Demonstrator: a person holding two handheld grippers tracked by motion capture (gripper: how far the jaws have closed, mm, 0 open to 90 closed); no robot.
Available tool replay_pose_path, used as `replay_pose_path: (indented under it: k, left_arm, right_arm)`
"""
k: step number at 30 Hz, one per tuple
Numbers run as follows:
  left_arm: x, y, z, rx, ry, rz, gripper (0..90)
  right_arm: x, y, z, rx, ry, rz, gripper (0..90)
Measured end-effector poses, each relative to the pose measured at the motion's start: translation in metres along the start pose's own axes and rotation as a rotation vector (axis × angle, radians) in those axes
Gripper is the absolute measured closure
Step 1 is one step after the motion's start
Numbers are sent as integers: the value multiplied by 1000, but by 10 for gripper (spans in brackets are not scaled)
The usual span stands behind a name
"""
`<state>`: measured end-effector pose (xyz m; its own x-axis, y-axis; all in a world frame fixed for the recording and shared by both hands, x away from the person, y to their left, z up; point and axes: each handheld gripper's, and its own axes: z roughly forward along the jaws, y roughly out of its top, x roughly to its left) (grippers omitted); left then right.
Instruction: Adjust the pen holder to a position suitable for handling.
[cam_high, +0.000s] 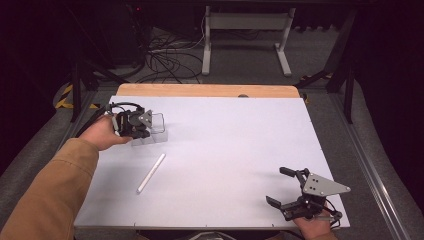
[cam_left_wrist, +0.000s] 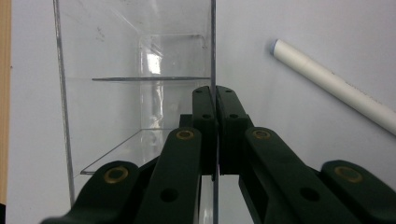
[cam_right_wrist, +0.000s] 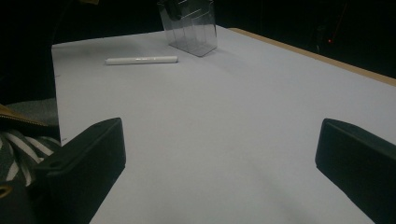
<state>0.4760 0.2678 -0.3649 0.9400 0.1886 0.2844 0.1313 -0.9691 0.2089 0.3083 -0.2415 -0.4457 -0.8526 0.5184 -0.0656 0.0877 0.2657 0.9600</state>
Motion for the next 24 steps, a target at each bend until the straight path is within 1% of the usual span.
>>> replay_pose_path:
  k: [1,5,7,10,15,18,19,20,21,24]
  left_arm:
    - [0,1,0,4,1,4,884]
    - [-3,3,-4,-11,-8,7,884]
    - [-4,4,-8,-26,0,5,884]
    - [-6,8,-15,-43,-3,5,883]
    - [-13,22,-29,-83,-18,22,883]
    - [-16,32,-36,-110,-26,23,884]
    - [-18,36,-37,-112,-26,26,884]
    - [-21,44,-39,-113,-35,30,884]
    - [-21,44,-39,-113,-35,30,884]
    - [-26,56,-41,-118,-52,28,884]
  right_arm:
    - [0,0,0,0,0,0,22]
    - [0,0,0,2,-1,1,22]
    - [0,0,0,3,2,3,22]
    - [0,0,0,0,0,1,22]
    - [0,0,1,2,4,1,22]
    - [0,0,1,1,5,1,22]
    - [1,0,1,1,5,0,22]
    - [0,0,1,-1,3,-4,22]
    - [0,0,0,0,3,-4,22]
    - [0,0,0,-2,4,-3,22]
